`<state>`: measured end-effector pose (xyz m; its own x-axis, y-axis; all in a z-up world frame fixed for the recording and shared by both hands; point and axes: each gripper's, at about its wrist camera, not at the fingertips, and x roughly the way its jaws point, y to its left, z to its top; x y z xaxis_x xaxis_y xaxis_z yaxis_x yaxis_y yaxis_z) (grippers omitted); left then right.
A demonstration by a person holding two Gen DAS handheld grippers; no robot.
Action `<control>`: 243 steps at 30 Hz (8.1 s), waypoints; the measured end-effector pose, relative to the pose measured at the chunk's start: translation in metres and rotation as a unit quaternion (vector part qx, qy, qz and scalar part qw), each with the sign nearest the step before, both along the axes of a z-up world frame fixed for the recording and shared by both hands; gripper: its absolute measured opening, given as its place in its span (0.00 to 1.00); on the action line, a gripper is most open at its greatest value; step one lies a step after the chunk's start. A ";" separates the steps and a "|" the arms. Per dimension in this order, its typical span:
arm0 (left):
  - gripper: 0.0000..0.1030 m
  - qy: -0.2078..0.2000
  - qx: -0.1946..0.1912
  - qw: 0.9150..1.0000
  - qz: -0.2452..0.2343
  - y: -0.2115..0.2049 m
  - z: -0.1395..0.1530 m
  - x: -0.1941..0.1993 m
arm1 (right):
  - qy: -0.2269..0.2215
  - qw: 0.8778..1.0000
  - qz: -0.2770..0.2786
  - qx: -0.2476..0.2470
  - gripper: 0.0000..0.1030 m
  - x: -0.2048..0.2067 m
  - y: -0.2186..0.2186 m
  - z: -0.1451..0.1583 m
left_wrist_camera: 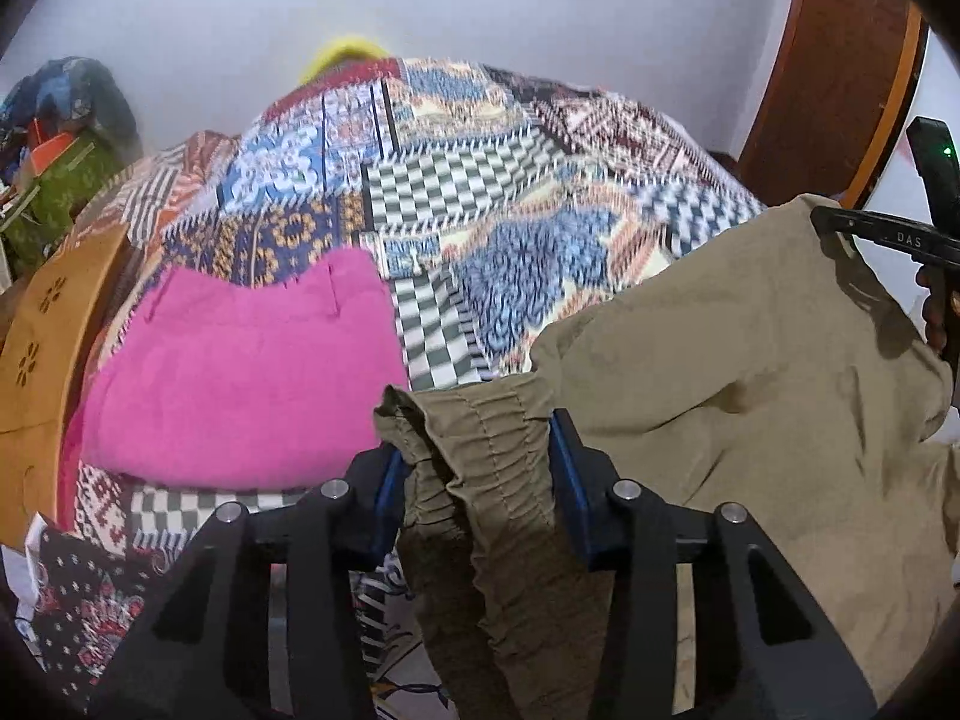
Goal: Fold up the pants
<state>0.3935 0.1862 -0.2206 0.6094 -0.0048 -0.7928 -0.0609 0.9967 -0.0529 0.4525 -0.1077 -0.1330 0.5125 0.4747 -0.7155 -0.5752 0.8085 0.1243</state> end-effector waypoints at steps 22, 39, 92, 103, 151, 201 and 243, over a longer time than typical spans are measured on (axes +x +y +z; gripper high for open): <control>0.34 -0.092 0.011 0.996 0.000 0.005 0.103 -0.010 | -0.100 0.991 -0.012 0.091 0.11 -0.042 -0.013 0.109; 0.34 -0.103 -0.002 0.993 -0.064 -0.022 0.114 -0.086 | -0.061 0.990 -0.005 0.128 0.11 -0.154 -0.058 0.102; 0.02 -0.014 -0.036 0.998 -0.051 0.010 -0.008 -0.230 | 0.130 0.989 0.018 0.071 0.11 -0.305 -0.065 -0.028; 0.02 -0.039 -0.014 0.999 -0.033 0.014 0.028 -0.229 | 0.130 0.991 0.018 -0.007 0.14 -0.308 -0.068 -0.033; 0.58 0.032 0.007 0.997 -0.063 -0.052 -0.019 -0.212 | 0.157 0.985 0.059 -0.030 0.38 -0.298 -0.027 -0.053; 0.00 0.085 -0.096 0.992 -0.009 -0.009 -0.025 -0.145 | 0.066 0.989 -0.040 -0.128 0.63 -0.155 -0.038 -0.084; 0.45 0.079 -0.008 0.996 0.041 -0.005 -0.036 -0.067 | 0.095 0.995 -0.005 0.038 0.11 -0.051 -0.020 -0.055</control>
